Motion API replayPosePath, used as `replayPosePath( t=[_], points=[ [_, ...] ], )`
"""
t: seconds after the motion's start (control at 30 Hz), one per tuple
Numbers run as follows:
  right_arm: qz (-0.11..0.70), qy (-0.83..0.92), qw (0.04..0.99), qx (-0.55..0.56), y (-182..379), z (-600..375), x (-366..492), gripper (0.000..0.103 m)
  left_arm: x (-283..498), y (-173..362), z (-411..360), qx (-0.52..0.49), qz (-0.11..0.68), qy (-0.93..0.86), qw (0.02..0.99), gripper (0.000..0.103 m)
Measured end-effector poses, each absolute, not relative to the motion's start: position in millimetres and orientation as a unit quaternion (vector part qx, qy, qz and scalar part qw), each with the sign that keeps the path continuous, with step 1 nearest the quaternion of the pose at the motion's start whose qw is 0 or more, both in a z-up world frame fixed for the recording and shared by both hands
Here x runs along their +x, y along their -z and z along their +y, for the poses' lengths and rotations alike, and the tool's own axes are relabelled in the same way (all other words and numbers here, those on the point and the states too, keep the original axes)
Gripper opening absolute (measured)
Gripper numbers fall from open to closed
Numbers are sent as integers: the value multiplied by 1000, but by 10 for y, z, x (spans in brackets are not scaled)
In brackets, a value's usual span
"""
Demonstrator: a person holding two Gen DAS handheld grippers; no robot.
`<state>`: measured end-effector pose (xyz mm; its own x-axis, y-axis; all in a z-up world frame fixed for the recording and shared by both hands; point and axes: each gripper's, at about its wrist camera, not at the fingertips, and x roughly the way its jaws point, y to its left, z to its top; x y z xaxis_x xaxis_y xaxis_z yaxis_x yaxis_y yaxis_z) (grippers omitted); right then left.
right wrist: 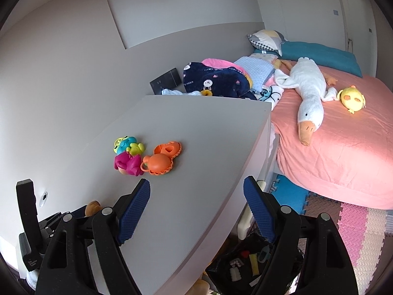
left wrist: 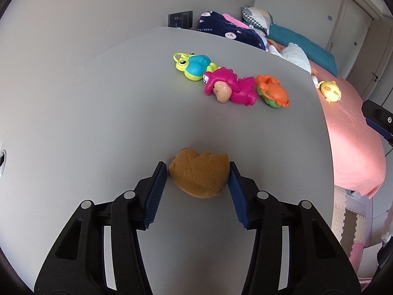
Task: Collect trash
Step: 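Grasp the brown plush toy with the left tool while the right tool grasps the orange toy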
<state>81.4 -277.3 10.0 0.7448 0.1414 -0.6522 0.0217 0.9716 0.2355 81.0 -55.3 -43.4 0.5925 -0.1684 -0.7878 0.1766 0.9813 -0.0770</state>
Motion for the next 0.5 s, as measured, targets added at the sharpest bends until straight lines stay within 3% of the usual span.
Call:
replayPosePath(
  t=[0.5],
  points=[
    [378,-41,919,103,68,-2512,1272,79,1100,284,-272,-12,424,92,901,46]
  ],
)
